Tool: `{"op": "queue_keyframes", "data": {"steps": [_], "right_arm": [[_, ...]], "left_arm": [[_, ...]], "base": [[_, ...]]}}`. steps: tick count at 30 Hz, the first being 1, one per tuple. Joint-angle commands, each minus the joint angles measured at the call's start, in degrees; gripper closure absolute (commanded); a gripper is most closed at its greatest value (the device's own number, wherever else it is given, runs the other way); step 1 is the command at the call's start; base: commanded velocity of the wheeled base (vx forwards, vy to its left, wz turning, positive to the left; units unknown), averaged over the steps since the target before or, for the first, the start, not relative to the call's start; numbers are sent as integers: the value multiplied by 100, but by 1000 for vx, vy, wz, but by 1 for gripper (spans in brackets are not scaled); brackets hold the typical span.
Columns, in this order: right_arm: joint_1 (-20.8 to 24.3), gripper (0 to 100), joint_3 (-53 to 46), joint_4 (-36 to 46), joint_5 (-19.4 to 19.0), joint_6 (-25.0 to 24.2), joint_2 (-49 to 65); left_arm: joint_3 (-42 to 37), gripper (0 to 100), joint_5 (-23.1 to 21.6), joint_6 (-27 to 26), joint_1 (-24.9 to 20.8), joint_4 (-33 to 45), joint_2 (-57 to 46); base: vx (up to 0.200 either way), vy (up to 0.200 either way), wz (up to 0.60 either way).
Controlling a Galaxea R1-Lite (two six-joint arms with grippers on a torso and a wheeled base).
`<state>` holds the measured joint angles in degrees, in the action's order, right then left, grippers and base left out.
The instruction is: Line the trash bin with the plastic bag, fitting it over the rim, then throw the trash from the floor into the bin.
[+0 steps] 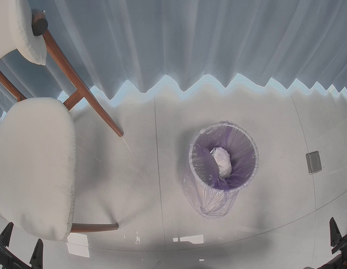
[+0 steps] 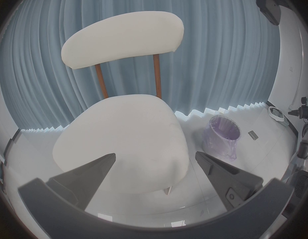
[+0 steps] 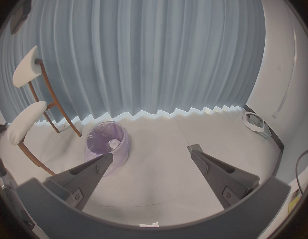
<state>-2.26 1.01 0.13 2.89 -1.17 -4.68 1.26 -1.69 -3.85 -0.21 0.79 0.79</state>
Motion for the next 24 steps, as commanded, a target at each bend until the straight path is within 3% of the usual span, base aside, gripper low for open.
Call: {"op": "queue_keyframes", "data": {"steps": [1, 2, 3, 7, 9, 13, 17, 20, 24], "right_arm": [[287, 0, -101, -5, -438, 249, 336], [287, 0, -101, -5, -438, 249, 336], [226, 0, -101, -22, -368, 143, 424], [217, 0, -101, -13, 230, -50, 468], [217, 0, -101, -13, 212, -111, 468], [217, 0, -101, -22, 194, -129, 468], [217, 0, -101, -22, 203, -129, 468], [217, 0, -101, -22, 194, -111, 459], [217, 0, -101, -22, 194, -111, 468]], "left_arm": [[-20, 0, 38, 7, 21, -35, -79], [-20, 0, 38, 7, 21, -35, -79], [-38, 0, 345, 227, 21, -88, -79], [-73, 0, 345, 86, 30, -150, -79], [-73, 0, 345, 86, 30, -158, -79], [-64, 0, 758, 543, 47, -150, -79], [-11, 0, 635, 535, 12, -9, -79], [-55, 0, 143, 376, 3, 105, -79], [-46, 0, 240, 464, 12, 70, -79]], "base": [[0, 0, 0], [0, 0, 0], [0, 0, 0], [0, 0, 0], [0, 0, 0], [0, 0, 0], [0, 0, 0], [0, 0, 0], [0, 0, 0]]}}
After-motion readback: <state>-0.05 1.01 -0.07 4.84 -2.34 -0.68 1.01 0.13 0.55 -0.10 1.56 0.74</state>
